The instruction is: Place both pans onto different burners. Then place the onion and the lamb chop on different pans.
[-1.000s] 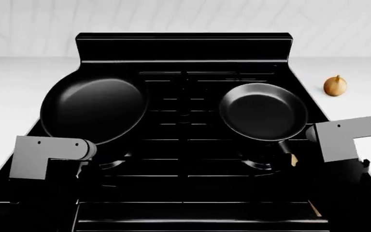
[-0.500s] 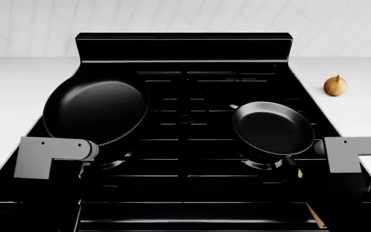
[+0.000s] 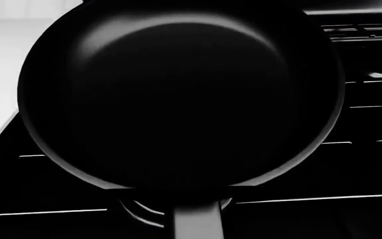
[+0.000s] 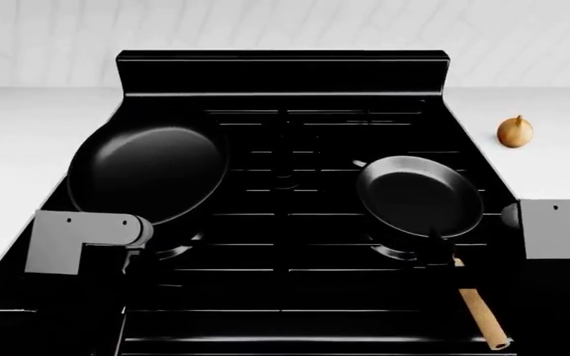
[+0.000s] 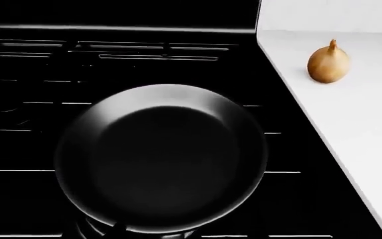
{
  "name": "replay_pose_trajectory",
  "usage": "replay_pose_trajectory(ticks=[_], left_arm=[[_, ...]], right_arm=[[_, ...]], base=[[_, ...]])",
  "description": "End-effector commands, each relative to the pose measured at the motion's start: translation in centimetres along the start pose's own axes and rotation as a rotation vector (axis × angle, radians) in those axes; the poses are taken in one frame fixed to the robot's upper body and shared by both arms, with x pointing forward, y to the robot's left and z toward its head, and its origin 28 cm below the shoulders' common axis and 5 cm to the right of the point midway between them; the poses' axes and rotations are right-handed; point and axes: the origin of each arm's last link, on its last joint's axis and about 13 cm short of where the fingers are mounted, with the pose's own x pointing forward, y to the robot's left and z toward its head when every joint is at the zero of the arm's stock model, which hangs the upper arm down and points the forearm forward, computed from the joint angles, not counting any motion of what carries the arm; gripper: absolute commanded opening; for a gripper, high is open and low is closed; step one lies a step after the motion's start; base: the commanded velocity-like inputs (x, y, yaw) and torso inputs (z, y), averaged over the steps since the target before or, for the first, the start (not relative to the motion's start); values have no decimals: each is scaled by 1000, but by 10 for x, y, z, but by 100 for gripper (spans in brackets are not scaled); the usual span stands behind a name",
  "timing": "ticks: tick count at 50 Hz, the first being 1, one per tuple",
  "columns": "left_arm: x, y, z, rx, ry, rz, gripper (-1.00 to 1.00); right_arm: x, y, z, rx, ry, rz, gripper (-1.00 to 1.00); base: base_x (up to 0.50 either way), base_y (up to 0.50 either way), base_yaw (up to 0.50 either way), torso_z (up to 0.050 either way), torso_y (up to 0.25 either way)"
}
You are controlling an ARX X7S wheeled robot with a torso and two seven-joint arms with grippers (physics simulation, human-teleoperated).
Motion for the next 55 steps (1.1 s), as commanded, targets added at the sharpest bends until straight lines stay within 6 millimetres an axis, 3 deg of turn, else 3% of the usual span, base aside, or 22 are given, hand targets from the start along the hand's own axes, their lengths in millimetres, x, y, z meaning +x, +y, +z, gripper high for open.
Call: replay_pose_trajectory(ticks=[1,10,24,40,49,50,55], left_arm=[[2,4,10,-15,-71,58,-100],[7,11,16,-5,-78,95,-100],[12,26,8,22,-43,194,-100],[19,23,-15,-1,29,163,-100],[19,22,-19,-2,51,148,-100],[19,22,-18,-1,51,146,100],[18,22,-16,-1,50,137,100]], right_arm=[[-26,7,32,-51,-148,15,100],[-60,8,73,-73,-317,11,100],[-49,6,65,-49,-286,1,100],[-45,7,62,-44,-276,7,100],[-43,7,60,-40,-272,6,100],[-43,7,60,-40,-272,6,100],[-43,6,60,-39,-271,6,100]], base=[[0,0,0,0,0],[0,0,0,1,2],[0,0,0,1,2],[0,0,0,1,2],[1,0,-1,1,1],[0,0,-3,0,0],[0,0,0,0,0]])
